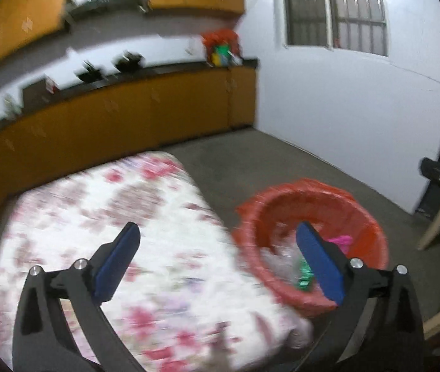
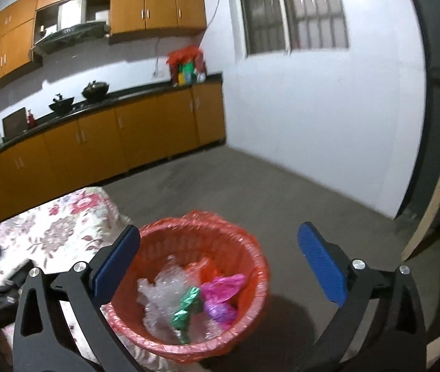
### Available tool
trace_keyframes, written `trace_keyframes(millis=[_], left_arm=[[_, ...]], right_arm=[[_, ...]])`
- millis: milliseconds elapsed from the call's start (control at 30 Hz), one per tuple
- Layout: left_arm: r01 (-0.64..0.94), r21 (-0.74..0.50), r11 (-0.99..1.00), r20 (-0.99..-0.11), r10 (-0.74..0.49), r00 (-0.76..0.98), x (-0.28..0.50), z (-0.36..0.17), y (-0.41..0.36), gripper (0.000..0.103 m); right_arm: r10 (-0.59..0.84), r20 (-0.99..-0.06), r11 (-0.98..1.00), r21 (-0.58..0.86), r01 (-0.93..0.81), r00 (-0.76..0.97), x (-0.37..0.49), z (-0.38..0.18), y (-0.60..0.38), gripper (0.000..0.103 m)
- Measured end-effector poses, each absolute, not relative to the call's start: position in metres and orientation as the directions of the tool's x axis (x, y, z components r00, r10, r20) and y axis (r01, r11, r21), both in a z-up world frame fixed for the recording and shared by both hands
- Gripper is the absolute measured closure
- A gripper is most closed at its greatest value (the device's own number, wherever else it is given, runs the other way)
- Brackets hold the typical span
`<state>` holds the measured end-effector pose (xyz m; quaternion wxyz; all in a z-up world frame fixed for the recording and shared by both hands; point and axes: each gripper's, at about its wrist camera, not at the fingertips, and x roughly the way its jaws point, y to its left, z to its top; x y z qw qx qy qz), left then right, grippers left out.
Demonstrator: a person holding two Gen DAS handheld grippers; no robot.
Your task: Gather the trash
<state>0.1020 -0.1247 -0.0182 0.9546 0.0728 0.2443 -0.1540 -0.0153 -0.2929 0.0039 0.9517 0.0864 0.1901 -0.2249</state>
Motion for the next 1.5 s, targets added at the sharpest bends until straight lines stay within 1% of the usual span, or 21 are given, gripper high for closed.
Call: trace_keyframes(millis=[100,333,467,633,1133,1500], left_arm=[[0.254,0.092,0.963,-0.455,-0.186,0.871,0.086,-0.013,-0.102,0.004],[0.171,0.046,0.984,-0.487,-0.127,0.864,0.058,-0.014,-0.059,0.004],[0.123,0.066,0.990,-0.462,-0.079,0.883,0.041,-0.014,-0.045,0.004],[0.106,0.068,0.992,-0.443,-0.065,0.894,0.027,-0.014,-0.036,0.004],[0.064,0.034,0.997,-0.430,-0.044,0.902,0.014,-0.009,-0.026,0.004],[0.045,0.025,0.999,-0.418,-0.031,0.908,0.005,-0.007,-0.022,0.004]], right_arm=[[-0.389,-0.393,0.891,0.067,0.448,0.833,-0.025,0.006,-0.276,0.002],[-0.339,-0.436,0.917,0.044,0.396,0.834,-0.034,-0.001,-0.235,0.002],[-0.323,-0.442,0.928,0.027,0.372,0.837,-0.038,-0.004,-0.214,0.002],[-0.331,-0.435,0.928,0.012,0.373,0.837,-0.041,-0.002,-0.202,0.002],[-0.403,-0.395,0.908,-0.058,0.415,0.826,-0.050,-0.002,-0.180,0.002],[-0.388,-0.409,0.912,-0.039,0.409,0.826,-0.052,-0.006,-0.174,0.002]])
